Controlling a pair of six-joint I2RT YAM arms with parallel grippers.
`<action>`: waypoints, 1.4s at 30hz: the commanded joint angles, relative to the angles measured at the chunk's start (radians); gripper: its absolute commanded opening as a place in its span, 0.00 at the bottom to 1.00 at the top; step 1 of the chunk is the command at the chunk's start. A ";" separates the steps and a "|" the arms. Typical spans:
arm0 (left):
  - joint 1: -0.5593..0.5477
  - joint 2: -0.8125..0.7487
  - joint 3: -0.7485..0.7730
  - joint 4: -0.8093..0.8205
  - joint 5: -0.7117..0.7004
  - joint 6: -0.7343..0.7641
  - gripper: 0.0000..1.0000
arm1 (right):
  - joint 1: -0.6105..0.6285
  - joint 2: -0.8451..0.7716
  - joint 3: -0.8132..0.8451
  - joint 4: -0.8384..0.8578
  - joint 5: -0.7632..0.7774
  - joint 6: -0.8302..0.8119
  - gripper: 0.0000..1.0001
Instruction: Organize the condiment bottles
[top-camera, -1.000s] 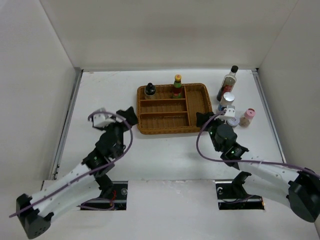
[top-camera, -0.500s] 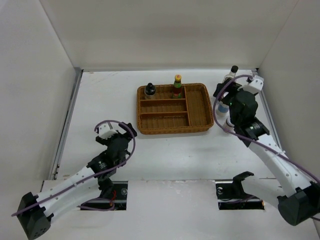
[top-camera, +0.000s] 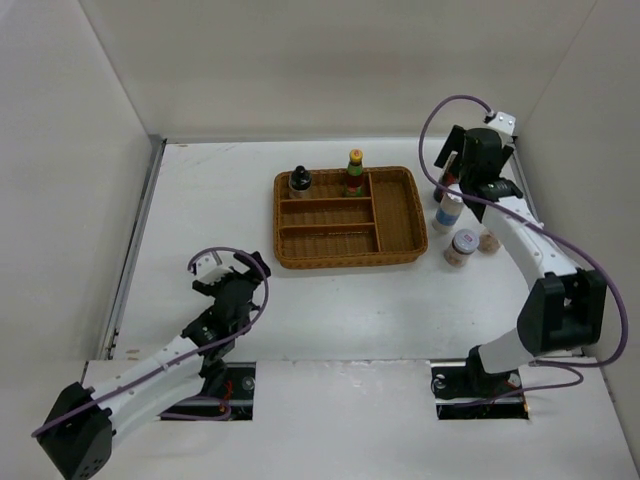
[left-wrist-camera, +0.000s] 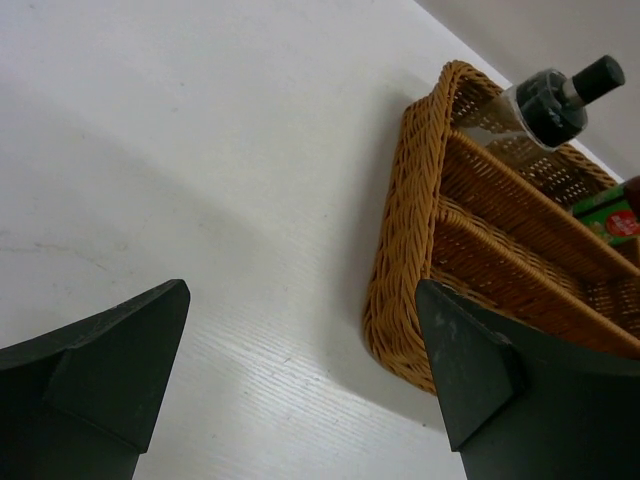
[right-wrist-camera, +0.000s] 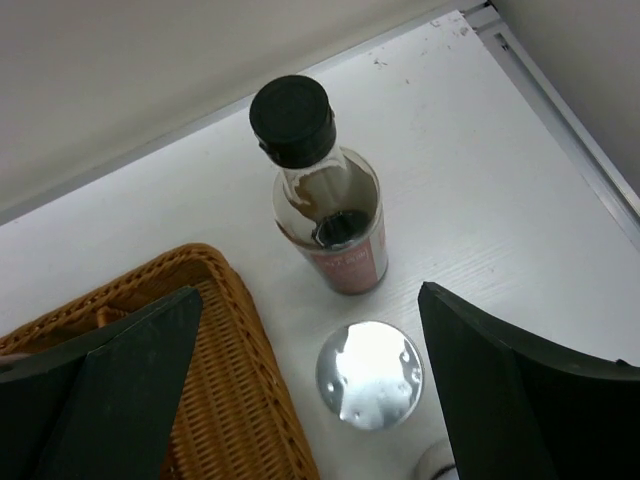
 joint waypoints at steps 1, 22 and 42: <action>0.006 -0.044 -0.020 0.112 0.033 -0.015 1.00 | -0.009 0.054 0.100 0.038 -0.025 -0.052 0.96; 0.008 0.081 -0.043 0.236 0.061 -0.012 1.00 | -0.063 0.330 0.320 0.181 0.007 -0.201 0.41; 0.003 0.123 -0.046 0.284 0.073 -0.006 1.00 | 0.029 0.103 0.450 0.244 0.016 -0.228 0.27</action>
